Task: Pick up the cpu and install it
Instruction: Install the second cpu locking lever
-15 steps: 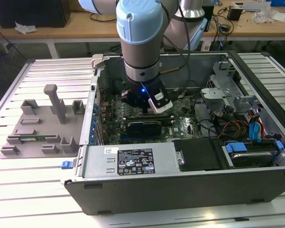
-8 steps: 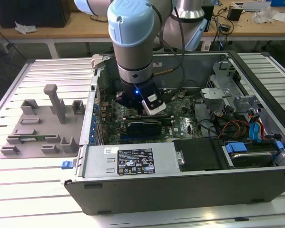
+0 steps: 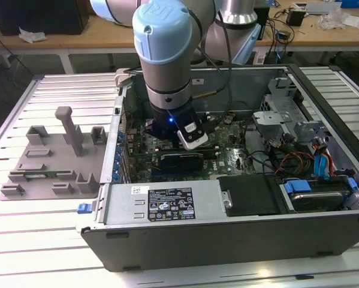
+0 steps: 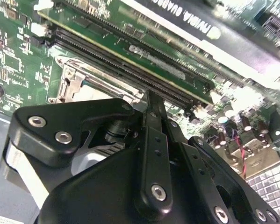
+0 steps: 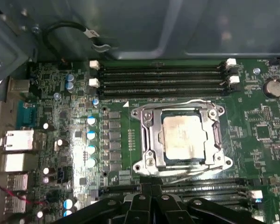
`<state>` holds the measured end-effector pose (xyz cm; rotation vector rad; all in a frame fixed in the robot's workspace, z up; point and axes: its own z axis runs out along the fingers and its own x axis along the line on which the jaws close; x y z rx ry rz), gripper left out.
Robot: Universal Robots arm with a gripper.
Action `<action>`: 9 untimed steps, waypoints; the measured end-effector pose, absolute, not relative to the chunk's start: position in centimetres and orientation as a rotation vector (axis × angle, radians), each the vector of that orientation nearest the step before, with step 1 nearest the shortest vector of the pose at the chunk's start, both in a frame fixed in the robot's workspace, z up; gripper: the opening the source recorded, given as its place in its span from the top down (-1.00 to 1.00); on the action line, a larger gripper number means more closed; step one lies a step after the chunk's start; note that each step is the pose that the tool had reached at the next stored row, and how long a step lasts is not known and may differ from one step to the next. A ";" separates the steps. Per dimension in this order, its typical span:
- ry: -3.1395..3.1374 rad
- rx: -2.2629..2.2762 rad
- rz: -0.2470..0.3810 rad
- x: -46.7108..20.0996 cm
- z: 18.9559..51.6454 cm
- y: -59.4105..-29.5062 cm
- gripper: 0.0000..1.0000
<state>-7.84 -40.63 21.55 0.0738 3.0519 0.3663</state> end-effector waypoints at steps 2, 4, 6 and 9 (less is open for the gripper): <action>3.051 0.074 0.369 -7.8 21.5 -40.7 0.79; 3.050 0.074 0.378 -7.8 21.5 -40.7 0.79; 3.048 0.074 0.390 -7.8 21.5 -40.7 0.79; 3.045 0.075 0.405 -7.8 21.4 -40.7 0.79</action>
